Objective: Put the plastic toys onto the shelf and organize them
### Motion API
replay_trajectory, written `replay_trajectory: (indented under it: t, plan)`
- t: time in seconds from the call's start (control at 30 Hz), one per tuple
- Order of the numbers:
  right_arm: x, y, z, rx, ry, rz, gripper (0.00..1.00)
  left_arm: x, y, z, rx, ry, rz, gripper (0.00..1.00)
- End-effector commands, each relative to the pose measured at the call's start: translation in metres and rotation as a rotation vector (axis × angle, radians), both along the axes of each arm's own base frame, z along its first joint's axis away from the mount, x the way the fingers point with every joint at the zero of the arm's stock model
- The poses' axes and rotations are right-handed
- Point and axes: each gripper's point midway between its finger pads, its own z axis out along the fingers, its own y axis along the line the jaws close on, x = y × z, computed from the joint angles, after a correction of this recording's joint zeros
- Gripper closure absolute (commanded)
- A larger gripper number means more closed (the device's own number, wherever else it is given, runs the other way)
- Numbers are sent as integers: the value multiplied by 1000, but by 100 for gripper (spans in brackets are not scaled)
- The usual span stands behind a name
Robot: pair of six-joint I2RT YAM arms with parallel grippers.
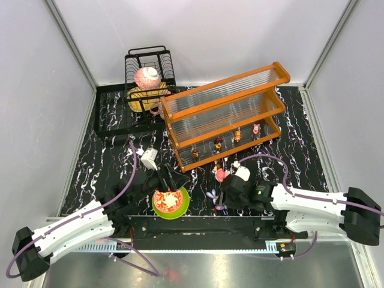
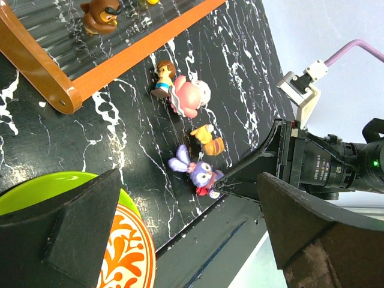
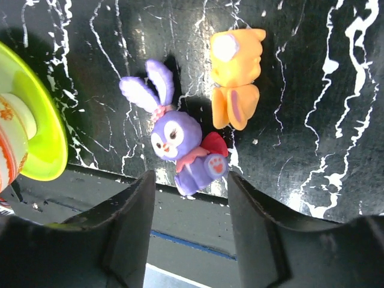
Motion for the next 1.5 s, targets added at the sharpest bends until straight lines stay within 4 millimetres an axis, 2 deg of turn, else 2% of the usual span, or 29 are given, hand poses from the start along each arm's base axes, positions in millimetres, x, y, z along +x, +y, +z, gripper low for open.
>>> replay_trajectory:
  t: [0.0, 0.07, 0.1, 0.3, 0.33, 0.4, 0.43, 0.47, 0.5, 0.53, 0.6, 0.63, 0.77, 0.9, 0.97, 1.3, 1.47]
  plan:
    - [-3, 5, -5, -12, 32, 2, 38, 3, -8, 25, -40, -40, -20, 1]
    - [-7, 6, -4, -28, 47, 29, 27, 2, -9, 23, -25, -36, -28, 1]
    - [-7, 5, -3, -37, 45, 36, 26, 2, -9, 23, -24, -37, -27, 1]
    - [2, 4, 31, -123, -30, 157, 23, 2, -5, 22, -27, -34, -13, 1]
    - [5, 6, 43, -138, -61, 215, 24, 1, -3, 23, -29, -39, -10, 1]
    - [7, 12, 49, -159, -76, 286, 25, 2, 2, 26, -30, -46, 11, 1]
    - [5, 22, 59, -143, -88, 374, 25, 1, 5, 26, -26, -45, 17, 1]
    - [3, 27, 56, -151, -69, 430, 25, 2, 9, 25, -19, -49, 30, 1]
    - [-2, 38, 64, -120, -58, 523, 25, 1, 13, 25, -11, -48, 39, 1]
    - [0, 38, 57, -158, -28, 541, 27, 0, 15, 24, -5, -49, 43, 1]
    - [4, 47, 63, -153, -23, 598, 29, -1, 21, 23, 3, -46, 55, 1]
    - [10, 43, 57, -183, 4, 588, 33, -2, 22, 22, 5, -44, 56, 1]
    - [35, 39, 55, -195, 9, 559, 42, -4, 28, 17, 11, -31, 71, 1]
    - [51, 32, 47, -203, 19, 554, 43, -5, 30, 16, 2, -27, 78, 1]
    - [54, 31, 43, -200, 36, 556, 40, -5, 30, 17, 3, -27, 81, 1]
    - [43, 38, 19, -171, 112, 610, 42, 1, 28, 21, 0, -32, 102, 1]
    - [41, 40, 7, -168, 140, 619, 53, 1, 29, 19, 22, -36, 96, 1]
